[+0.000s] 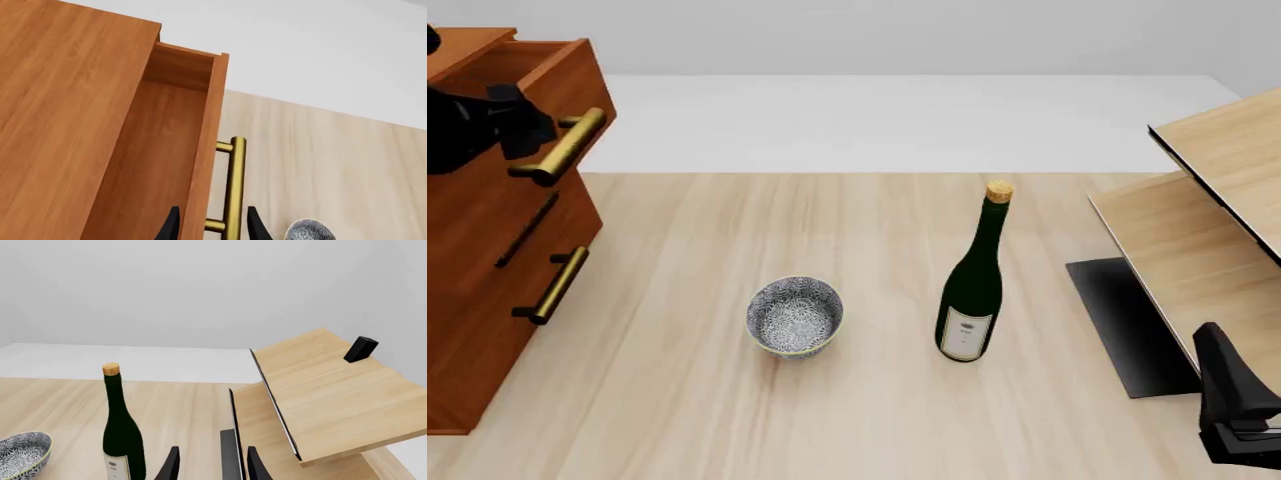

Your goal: Close the bottom drawer of the cabinet and open the top drawer.

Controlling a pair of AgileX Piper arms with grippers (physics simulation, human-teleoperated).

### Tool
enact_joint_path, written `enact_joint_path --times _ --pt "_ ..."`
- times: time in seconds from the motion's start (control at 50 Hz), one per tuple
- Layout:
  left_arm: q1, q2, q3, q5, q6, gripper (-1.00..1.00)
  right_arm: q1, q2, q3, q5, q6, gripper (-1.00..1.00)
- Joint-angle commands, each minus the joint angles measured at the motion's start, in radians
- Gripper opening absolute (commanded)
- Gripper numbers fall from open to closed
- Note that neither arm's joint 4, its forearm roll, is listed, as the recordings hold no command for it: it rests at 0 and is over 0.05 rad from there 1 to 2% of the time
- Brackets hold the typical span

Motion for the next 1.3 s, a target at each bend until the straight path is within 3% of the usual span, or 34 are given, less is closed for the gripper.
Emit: enact_joint_path --times 0.02,0.72,1.3 --pt "-0.05 0.009 0.006 -0.006 -0.047 1.0 -0.001 0.0 0.0 0.0 0.0 1.0" --pt "-0.285 0.024 0.071 -0.13 -0.248 1.0 -0.008 0.0 0.0 0.001 -0.001 1.0" --pt "-0.462 0.045 0.111 -0.26 -0.331 1.0 -0.004 0.0 0.0 0.0 -0.005 1.0"
